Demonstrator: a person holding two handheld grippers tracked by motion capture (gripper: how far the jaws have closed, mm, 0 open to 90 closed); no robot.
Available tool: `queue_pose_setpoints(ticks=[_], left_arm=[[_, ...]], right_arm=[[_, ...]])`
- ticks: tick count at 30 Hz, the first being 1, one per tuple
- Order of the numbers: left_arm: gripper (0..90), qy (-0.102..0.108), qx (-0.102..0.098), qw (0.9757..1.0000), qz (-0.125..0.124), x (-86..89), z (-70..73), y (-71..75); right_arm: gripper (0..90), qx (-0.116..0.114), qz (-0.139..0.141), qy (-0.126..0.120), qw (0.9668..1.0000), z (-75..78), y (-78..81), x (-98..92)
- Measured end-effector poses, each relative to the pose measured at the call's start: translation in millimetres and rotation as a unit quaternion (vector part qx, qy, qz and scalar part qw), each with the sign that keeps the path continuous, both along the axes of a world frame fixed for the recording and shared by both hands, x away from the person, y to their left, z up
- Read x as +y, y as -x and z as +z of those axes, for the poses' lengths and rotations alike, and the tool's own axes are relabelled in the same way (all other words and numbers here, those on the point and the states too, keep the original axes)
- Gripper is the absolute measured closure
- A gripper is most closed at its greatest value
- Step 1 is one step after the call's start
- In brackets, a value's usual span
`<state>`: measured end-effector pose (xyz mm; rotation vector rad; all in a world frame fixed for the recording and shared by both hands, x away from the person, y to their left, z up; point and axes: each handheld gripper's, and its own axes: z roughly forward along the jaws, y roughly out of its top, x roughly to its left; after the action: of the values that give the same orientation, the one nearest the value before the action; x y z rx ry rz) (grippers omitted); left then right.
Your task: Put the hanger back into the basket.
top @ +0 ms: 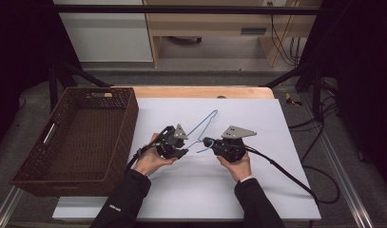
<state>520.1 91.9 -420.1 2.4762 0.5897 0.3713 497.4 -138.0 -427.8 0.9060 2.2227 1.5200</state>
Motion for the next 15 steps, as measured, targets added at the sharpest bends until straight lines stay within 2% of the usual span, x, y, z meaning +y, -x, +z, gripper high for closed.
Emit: queue_pose_setpoints(ticks=[6, 7, 8, 10, 15], left_arm=[[76.2, -0.015, 0.003, 0.9999, 0.000, -7.7, -6.5, 0.0], [80.4, -0.014, 0.003, 0.9999, 0.001, -8.4, -6.9, 0.0], [80.4, -0.009, 0.004, 0.9999, 0.002, -9.1, -7.2, 0.3], [84.8, -0.016, -0.002, 0.9999, 0.001, -9.5, -6.4, 0.9], [86.4, -0.013, -0.011, 0.9998, 0.010, -11.1, -5.7, 3.3]], right_arm=[[85.5, 0.002, 0.001, -0.001, 1.0000, 0.5, 0.5, -0.1], [85.5, 0.001, 0.001, 0.000, 1.0000, 0.6, 0.6, -0.1], [85.5, 0.001, 0.001, 0.000, 1.0000, 0.6, 0.6, -0.1], [85.6, 0.000, 0.002, 0.001, 1.0000, 0.6, 0.7, -0.3], [85.3, -0.001, 0.002, -0.002, 1.0000, 1.6, 0.9, -0.6]])
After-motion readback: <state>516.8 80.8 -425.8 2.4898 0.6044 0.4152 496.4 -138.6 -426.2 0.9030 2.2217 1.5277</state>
